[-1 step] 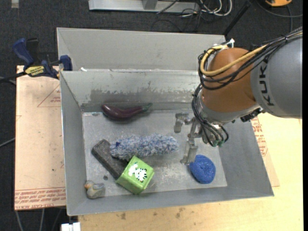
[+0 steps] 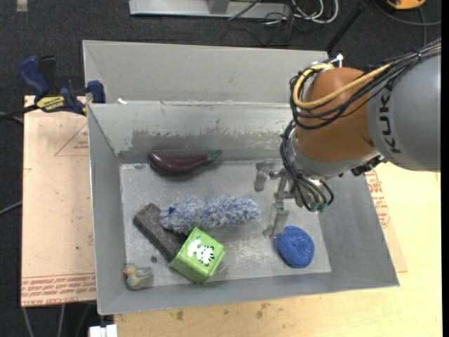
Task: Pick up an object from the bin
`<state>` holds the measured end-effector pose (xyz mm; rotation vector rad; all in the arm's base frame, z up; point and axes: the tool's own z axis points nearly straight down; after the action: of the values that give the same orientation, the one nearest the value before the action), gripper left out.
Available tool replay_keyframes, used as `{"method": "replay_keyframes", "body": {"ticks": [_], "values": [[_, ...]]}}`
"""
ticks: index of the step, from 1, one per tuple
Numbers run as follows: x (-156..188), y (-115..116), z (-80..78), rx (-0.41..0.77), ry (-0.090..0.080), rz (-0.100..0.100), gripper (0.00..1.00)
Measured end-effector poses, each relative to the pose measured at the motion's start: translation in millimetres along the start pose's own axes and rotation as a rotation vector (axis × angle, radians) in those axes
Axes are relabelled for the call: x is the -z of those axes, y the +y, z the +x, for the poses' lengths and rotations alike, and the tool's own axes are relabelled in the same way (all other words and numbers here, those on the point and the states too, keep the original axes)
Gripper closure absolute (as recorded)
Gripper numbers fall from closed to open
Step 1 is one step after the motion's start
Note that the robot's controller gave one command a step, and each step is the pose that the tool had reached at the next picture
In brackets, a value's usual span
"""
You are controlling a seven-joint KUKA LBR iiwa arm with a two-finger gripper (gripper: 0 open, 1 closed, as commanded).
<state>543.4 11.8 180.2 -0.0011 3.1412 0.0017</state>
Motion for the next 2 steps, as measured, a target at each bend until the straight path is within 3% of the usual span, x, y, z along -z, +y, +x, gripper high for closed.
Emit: {"method": "replay_keyframes", "body": {"ticks": [1, 2], "values": [[-66, 18, -22.9, -0.052, -0.007, -0.001, 0.00], [-84, 22, -33.8, -0.095, 0.006, 0.000, 0.00]]}}
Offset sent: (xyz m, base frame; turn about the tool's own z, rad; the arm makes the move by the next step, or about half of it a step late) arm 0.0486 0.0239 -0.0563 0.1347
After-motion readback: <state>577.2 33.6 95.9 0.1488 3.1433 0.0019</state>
